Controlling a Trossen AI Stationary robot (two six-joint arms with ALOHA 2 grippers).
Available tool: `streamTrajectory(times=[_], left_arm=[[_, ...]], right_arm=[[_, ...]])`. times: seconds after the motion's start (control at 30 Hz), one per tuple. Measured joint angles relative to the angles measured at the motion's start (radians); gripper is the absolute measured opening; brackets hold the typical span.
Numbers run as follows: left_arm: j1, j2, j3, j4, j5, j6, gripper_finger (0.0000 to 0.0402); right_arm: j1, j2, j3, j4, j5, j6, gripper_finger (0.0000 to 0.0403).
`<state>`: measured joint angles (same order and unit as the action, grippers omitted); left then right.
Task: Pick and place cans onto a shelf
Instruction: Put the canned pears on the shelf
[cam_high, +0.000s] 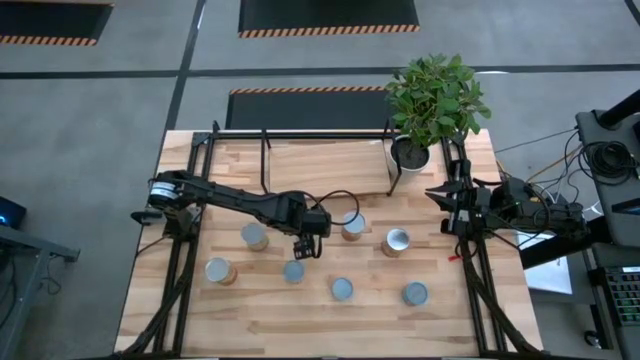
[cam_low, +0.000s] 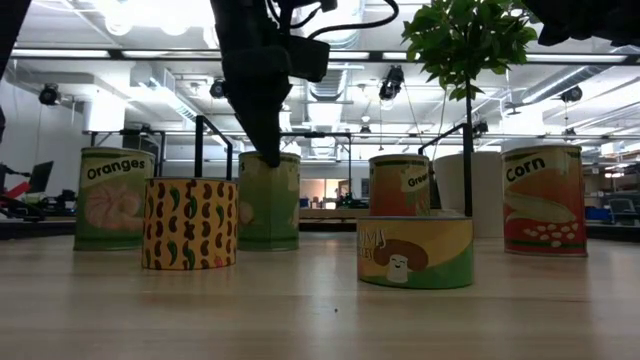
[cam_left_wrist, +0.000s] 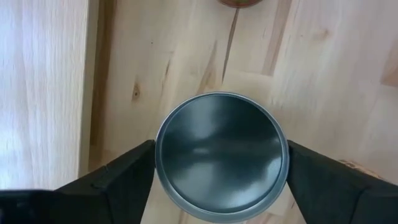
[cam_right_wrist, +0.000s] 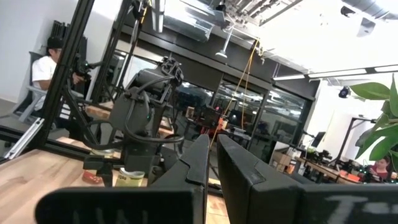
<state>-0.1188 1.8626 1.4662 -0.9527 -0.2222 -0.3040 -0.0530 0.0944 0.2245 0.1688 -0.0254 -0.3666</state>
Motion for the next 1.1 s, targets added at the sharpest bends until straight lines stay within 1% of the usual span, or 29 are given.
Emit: streamTrajectory(times=[0.13,0.3,0.37,0.47,0.5,0.63,0.7,0.8,1.0,1.1], left_arm=[[0.001,0.001,0.015,-0.012,0.005,0.031,0.0306],[0.000,0.003,0.100,-0.083,0.007,0.114,0.0305],[0.000,0.003,0.145,-0.123,0.008,0.182,0.0304],[0.002,0.003,0.218,-0.172,0.001,0.340,0.0305],[0.004,0.002,0.240,-0.185,-0.019,0.391,0.0305],[0.036,0.002,0.308,-0.199,-0.167,0.548,0.0307],[0.071,0.001,0.335,-0.199,-0.184,0.580,0.0308],[0.139,0.001,0.346,-0.199,-0.153,0.587,0.0308],[0.274,0.001,0.313,-0.193,-0.013,0.635,0.0308],[0.314,0.001,0.289,-0.180,-0.002,0.667,0.0308]], right_arm=[[0.000,0.000,0.000,0.000,0.000,-0.001,0.0022],[0.000,0.000,0.000,0.000,0.000,-0.001,0.0022],[0.000,0.000,0.000,0.000,0.000,-0.001,0.0022],[0.000,0.000,0.000,0.000,0.000,-0.001,0.0022],[0.000,0.000,0.000,0.000,0.000,-0.002,0.0022],[0.000,0.000,0.000,0.000,0.000,-0.004,0.0022],[0.000,0.000,0.000,0.000,0.000,-0.004,0.0022],[0.000,0.000,0.000,0.000,0.000,-0.004,0.0022],[0.000,0.000,0.000,0.000,0.000,-0.002,0.0022],[0.000,0.000,0.000,0.001,0.000,-0.003,0.0022]])
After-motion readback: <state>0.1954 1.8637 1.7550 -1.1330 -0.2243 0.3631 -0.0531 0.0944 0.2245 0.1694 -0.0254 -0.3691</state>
